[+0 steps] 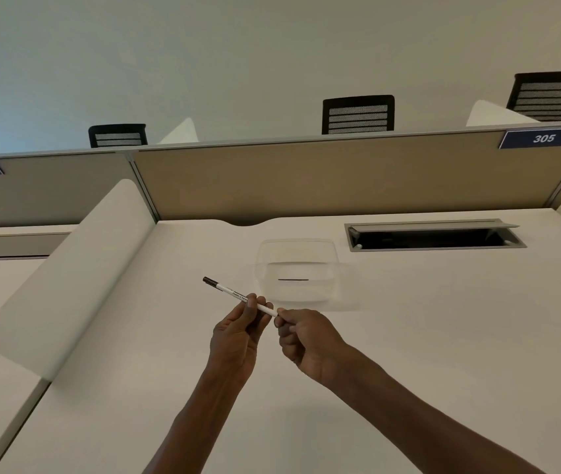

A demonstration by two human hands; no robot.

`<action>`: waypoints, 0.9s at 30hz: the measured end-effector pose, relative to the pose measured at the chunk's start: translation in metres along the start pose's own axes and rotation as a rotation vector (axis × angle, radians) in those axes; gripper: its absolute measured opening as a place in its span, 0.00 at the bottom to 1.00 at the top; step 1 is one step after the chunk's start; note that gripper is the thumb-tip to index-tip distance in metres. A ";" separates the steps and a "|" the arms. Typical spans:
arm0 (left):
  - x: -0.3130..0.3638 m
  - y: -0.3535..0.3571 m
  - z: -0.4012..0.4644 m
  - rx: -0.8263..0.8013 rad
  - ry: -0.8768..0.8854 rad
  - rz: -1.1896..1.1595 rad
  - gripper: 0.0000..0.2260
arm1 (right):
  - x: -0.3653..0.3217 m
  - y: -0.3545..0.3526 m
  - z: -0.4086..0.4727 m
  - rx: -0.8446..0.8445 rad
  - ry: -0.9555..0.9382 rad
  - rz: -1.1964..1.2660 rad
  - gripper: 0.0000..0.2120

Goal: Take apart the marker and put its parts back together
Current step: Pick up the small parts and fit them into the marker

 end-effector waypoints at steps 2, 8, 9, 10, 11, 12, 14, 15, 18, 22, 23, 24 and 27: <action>-0.001 0.002 0.001 -0.025 -0.005 -0.013 0.09 | 0.004 0.001 0.000 -0.023 0.077 0.097 0.15; -0.007 0.002 0.000 -0.076 -0.041 -0.051 0.08 | 0.015 0.004 -0.002 -0.076 0.198 0.280 0.16; -0.008 0.002 0.000 -0.077 -0.047 -0.054 0.08 | 0.017 0.004 -0.002 -0.082 0.201 0.293 0.15; -0.009 0.001 0.000 -0.076 -0.053 -0.056 0.08 | 0.017 0.004 -0.003 -0.082 0.191 0.290 0.15; -0.011 0.001 0.000 -0.069 -0.060 -0.062 0.09 | 0.015 0.003 -0.003 -0.071 0.159 0.260 0.15; -0.012 0.000 0.001 -0.054 -0.067 -0.074 0.10 | 0.013 0.001 -0.002 -0.052 0.105 0.194 0.16; -0.015 -0.002 0.002 -0.014 -0.088 -0.102 0.11 | 0.002 -0.003 -0.003 0.010 -0.067 -0.030 0.17; -0.017 -0.002 0.003 0.005 -0.096 -0.105 0.10 | -0.005 -0.004 -0.005 0.042 -0.169 -0.153 0.19; -0.017 -0.002 0.002 0.050 -0.112 -0.115 0.08 | -0.022 -0.007 -0.004 0.126 -0.407 -0.433 0.25; -0.016 -0.005 0.001 0.107 -0.127 -0.198 0.07 | -0.043 -0.019 -0.008 0.245 -0.731 -0.635 0.19; -0.016 -0.006 0.000 0.117 -0.134 -0.199 0.07 | -0.047 -0.018 -0.012 0.251 -0.826 -0.711 0.14; -0.017 -0.007 0.000 0.124 -0.146 -0.193 0.07 | -0.048 -0.015 -0.015 0.238 -0.903 -0.788 0.12; -0.024 -0.004 -0.004 0.129 -0.208 -0.173 0.08 | -0.048 -0.003 -0.022 0.198 -1.070 -0.986 0.20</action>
Point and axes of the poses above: each hand's wrist, its own z-axis towards the middle knuckle, its own y-axis out of the palm, x = y × z, the point moved 9 cm from there along z, towards the middle knuckle, and after that the axes turned 6 degrees about y, right-handed, at the moved point
